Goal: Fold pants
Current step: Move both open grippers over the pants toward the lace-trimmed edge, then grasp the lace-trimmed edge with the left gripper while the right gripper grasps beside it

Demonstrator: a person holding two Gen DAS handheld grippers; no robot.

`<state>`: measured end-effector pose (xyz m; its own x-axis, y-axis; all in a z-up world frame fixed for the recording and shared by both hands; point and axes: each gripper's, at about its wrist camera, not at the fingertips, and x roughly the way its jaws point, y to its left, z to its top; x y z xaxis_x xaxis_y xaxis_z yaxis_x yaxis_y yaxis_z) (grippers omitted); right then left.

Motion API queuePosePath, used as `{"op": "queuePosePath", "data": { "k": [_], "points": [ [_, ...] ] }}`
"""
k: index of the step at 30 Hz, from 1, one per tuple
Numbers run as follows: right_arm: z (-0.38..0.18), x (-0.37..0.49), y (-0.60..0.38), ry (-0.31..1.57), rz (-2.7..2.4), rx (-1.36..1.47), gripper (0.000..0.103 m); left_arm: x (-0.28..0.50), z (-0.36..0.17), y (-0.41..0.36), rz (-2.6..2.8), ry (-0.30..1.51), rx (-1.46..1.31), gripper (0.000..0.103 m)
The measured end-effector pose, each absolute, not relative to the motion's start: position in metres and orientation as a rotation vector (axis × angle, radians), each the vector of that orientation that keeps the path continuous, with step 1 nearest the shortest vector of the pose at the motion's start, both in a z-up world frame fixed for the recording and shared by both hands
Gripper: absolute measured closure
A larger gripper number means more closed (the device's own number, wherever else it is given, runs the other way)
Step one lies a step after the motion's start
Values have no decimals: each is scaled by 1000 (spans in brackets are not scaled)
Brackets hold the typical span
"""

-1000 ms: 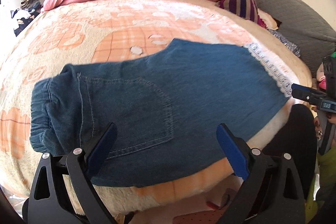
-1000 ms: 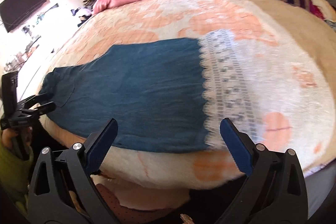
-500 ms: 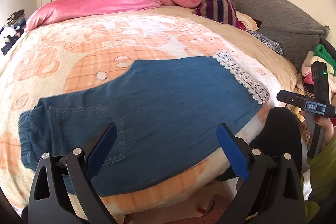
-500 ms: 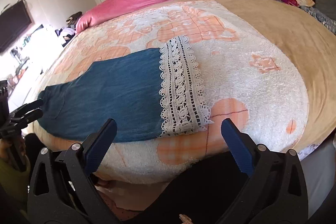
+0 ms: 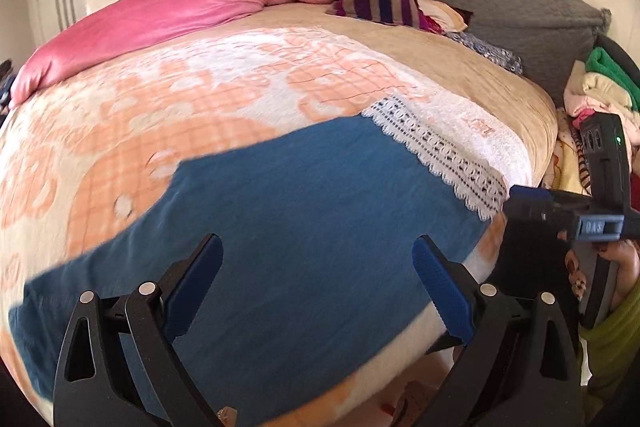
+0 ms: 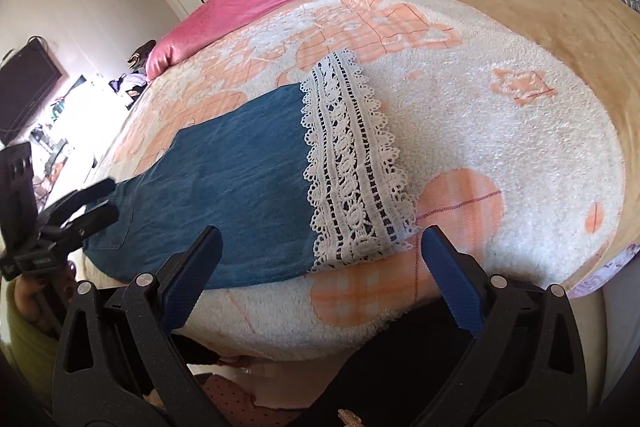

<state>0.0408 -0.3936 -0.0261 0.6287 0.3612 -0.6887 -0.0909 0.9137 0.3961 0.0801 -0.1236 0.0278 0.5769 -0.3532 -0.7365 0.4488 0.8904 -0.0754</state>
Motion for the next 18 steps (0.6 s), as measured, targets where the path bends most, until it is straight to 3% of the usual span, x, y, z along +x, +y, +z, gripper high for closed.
{"op": "queuePosePath", "data": {
  "k": [18],
  "points": [
    [-43,61,-403,875,255,408,9,223,9,-218,-624,933,258,8]
  ]
}}
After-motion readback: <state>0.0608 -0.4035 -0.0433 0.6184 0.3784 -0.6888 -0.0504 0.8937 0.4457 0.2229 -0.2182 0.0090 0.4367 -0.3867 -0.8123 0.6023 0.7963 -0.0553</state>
